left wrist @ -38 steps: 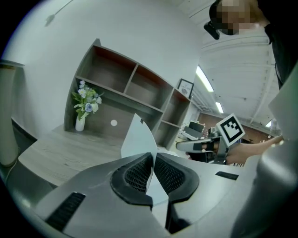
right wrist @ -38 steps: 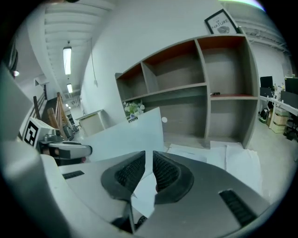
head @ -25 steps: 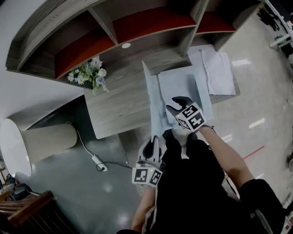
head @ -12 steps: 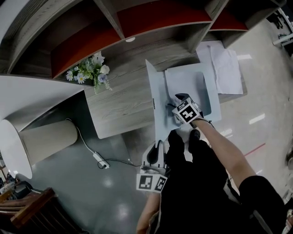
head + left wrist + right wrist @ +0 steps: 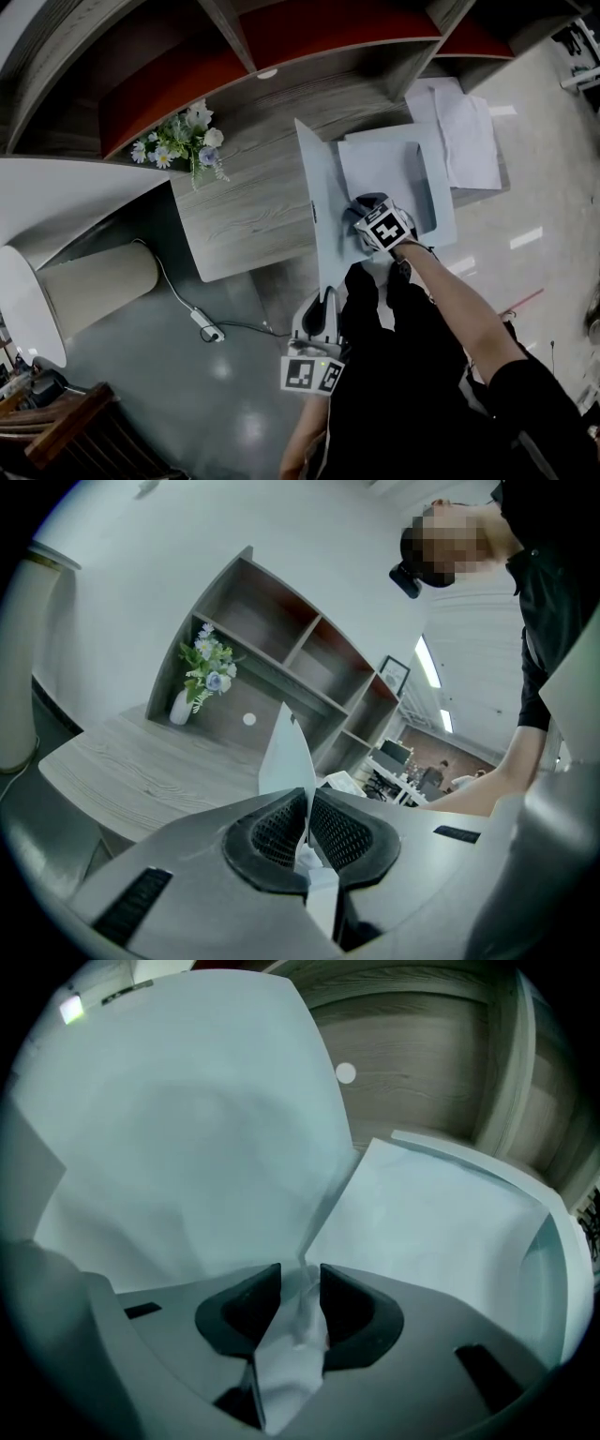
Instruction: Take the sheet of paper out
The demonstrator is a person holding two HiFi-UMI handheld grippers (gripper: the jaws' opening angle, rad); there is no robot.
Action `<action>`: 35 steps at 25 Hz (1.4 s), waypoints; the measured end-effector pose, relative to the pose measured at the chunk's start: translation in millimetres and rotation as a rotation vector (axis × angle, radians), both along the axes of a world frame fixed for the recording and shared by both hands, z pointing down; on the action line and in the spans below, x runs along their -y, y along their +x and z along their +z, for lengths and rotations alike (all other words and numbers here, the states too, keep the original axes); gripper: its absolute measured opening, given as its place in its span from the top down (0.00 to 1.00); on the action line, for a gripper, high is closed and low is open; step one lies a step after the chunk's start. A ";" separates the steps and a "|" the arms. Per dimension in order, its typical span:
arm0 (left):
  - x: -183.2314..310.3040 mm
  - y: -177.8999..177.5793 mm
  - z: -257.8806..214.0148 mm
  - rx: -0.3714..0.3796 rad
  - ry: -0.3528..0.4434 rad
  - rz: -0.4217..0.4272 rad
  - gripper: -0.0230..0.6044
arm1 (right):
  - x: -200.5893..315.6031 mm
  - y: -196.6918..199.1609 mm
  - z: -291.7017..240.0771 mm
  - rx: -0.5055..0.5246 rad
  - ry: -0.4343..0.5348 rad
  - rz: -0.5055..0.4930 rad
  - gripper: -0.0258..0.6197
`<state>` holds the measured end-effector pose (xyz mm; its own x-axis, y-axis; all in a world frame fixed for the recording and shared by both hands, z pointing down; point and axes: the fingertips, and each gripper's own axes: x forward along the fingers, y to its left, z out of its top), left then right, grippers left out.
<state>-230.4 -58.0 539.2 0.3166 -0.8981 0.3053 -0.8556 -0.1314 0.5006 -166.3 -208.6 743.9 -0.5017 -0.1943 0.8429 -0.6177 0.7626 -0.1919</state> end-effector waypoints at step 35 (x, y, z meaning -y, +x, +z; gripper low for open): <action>2.4 17.5 -1.2 0.073 0.046 0.050 0.92 | -1.4 19.4 -135.6 0.376 0.113 0.156 0.94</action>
